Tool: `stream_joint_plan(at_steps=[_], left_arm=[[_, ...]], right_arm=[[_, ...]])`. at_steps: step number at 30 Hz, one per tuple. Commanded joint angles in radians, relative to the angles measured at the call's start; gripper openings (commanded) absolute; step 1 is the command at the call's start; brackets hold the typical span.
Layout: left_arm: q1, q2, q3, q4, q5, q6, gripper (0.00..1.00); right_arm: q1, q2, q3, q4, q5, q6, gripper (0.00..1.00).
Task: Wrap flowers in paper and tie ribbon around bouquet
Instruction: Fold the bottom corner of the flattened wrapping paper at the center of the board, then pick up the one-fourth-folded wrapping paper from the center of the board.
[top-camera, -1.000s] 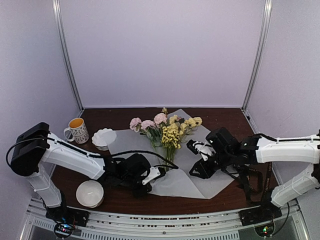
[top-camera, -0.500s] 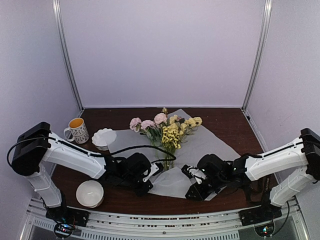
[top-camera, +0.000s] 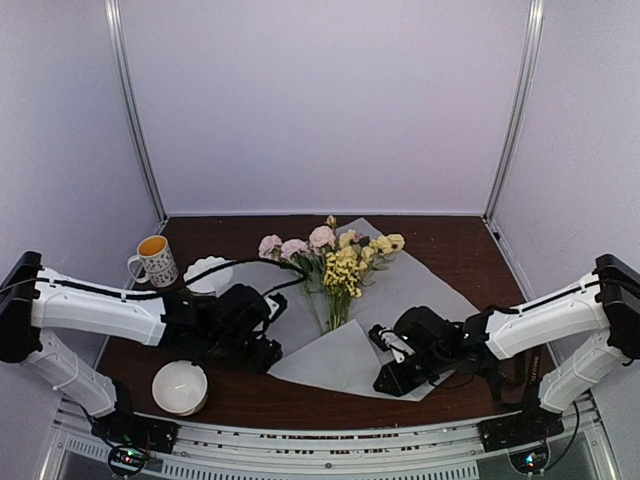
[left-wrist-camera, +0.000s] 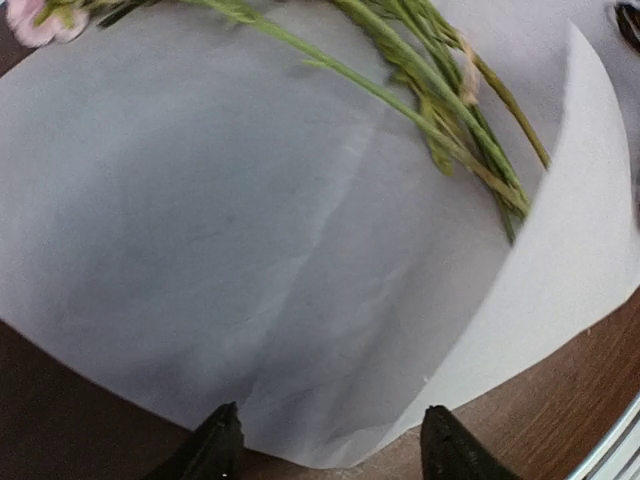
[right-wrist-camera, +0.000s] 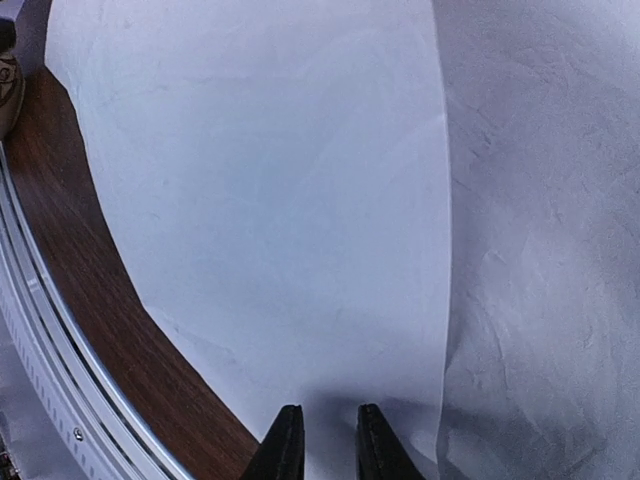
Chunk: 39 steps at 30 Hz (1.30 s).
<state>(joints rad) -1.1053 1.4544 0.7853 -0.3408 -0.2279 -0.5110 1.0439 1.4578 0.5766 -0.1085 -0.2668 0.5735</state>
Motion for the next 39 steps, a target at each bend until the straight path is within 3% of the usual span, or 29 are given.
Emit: stream_joint_plan(at_steps=[1, 5, 8, 17, 21, 28, 34, 37, 39], left_arm=[[0.103, -0.100, -0.086, -0.056, -0.032, -0.228, 0.71], [0.200, -0.120, -0.156, -0.010, 0.002, -0.326, 0.83], [0.237, -0.117, -0.169, 0.028, 0.014, -0.349, 0.85], [0.306, -0.058, -0.205, 0.159, 0.053, -0.363, 0.85], [0.315, -0.020, -0.219, 0.197, 0.068, -0.374, 0.83], [0.318, -0.006, -0.209, 0.222, 0.047, -0.374, 0.81], [0.321, -0.002, -0.229, 0.297, 0.050, -0.378, 0.70], [0.321, 0.007, -0.227, 0.343, 0.062, -0.366, 0.52], [0.321, 0.011, -0.215, 0.347, 0.069, -0.355, 0.32]], right_arm=[[0.016, 0.047, 0.038, -0.169, 0.102, -0.012, 0.20], [0.024, 0.051, 0.105, -0.210, 0.141, -0.019, 0.20], [0.027, 0.049, 0.156, -0.255, 0.194, -0.033, 0.21], [0.128, 0.058, 0.322, -0.282, 0.261, -0.143, 0.19], [0.163, 0.150, 0.401, -0.199, 0.163, -0.217, 0.19], [0.151, 0.319, 0.562, -0.224, 0.078, -0.269, 0.18], [0.110, 0.407, 0.588, -0.188, 0.020, -0.212, 0.17], [0.101, 0.419, 0.588, -0.185, 0.015, -0.201, 0.16], [0.093, 0.425, 0.579, -0.177, 0.002, -0.192, 0.16]])
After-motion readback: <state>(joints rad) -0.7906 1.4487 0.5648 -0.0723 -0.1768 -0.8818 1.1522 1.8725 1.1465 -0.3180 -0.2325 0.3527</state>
